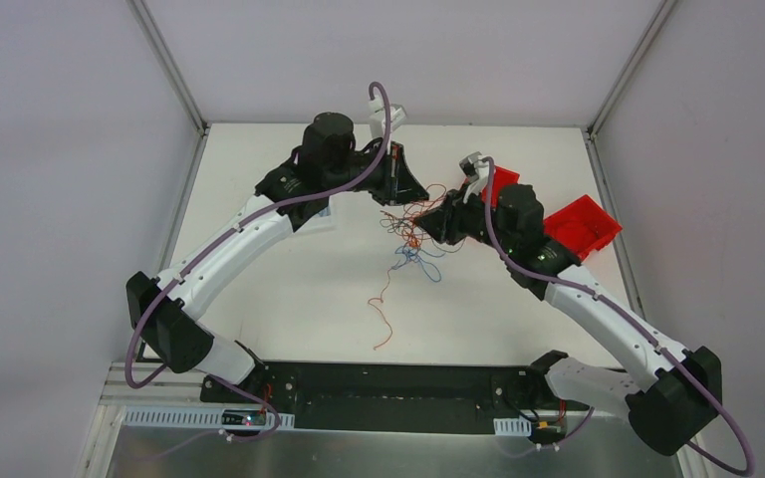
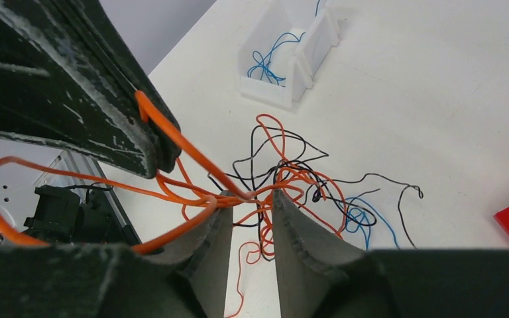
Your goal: Untangle the cables
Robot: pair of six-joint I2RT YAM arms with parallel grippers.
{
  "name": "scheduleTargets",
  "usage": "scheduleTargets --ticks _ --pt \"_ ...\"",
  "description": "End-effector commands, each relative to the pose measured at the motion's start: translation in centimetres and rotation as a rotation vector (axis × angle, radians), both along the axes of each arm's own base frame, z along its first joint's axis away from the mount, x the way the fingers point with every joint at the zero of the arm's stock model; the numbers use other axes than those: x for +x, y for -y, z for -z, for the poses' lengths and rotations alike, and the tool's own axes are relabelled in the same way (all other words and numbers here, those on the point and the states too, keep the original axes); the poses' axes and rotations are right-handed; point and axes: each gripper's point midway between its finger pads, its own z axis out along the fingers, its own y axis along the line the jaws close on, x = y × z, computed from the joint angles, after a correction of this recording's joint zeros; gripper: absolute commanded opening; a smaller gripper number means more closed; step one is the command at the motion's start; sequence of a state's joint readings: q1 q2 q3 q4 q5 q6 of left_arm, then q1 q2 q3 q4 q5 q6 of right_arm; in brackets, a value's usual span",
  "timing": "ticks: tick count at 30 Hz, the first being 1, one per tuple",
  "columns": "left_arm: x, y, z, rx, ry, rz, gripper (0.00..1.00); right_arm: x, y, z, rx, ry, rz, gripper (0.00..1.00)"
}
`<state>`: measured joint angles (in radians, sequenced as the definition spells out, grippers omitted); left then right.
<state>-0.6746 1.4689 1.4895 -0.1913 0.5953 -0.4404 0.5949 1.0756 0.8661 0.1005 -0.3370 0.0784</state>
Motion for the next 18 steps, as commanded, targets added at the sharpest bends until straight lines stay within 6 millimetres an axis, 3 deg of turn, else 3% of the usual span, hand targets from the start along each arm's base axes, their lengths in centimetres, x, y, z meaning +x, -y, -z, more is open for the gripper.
scheduleTargets --ticks 1,6,8,11,13,15,18 --pt "-0.9 0.6 -2.2 -0.068 0.027 0.039 0.0 0.5 -0.9 -4.3 0.058 0.12 -0.01 0.26" --pt "-1.0 0.9 -2.2 -0.08 0.013 0.052 0.0 0.6 -0.5 -4.6 0.065 0.14 0.021 0.0" --pt "-1.0 0.8 -2.0 -0.079 0.013 0.046 0.02 0.5 -0.2 -4.7 0.069 0.15 0.031 0.0" --pt "-0.8 0.5 -1.4 -0.069 0.015 0.021 0.15 0.1 0.2 -4.8 0.075 0.163 0.038 0.0" --pt "-0.7 0.2 -1.2 -0.065 0.018 0.0 0.3 0.0 0.4 -4.8 0.075 0.168 0.046 0.0" --pt "-0.4 -0.3 -1.1 -0.06 0.026 -0.033 0.56 -0.1 0.7 -4.8 0.075 0.172 0.055 0.0" --pt "0.2 -1.4 -1.2 -0.053 0.048 -0.109 0.89 -0.2 1.0 -4.8 0.075 0.174 0.064 0.0"
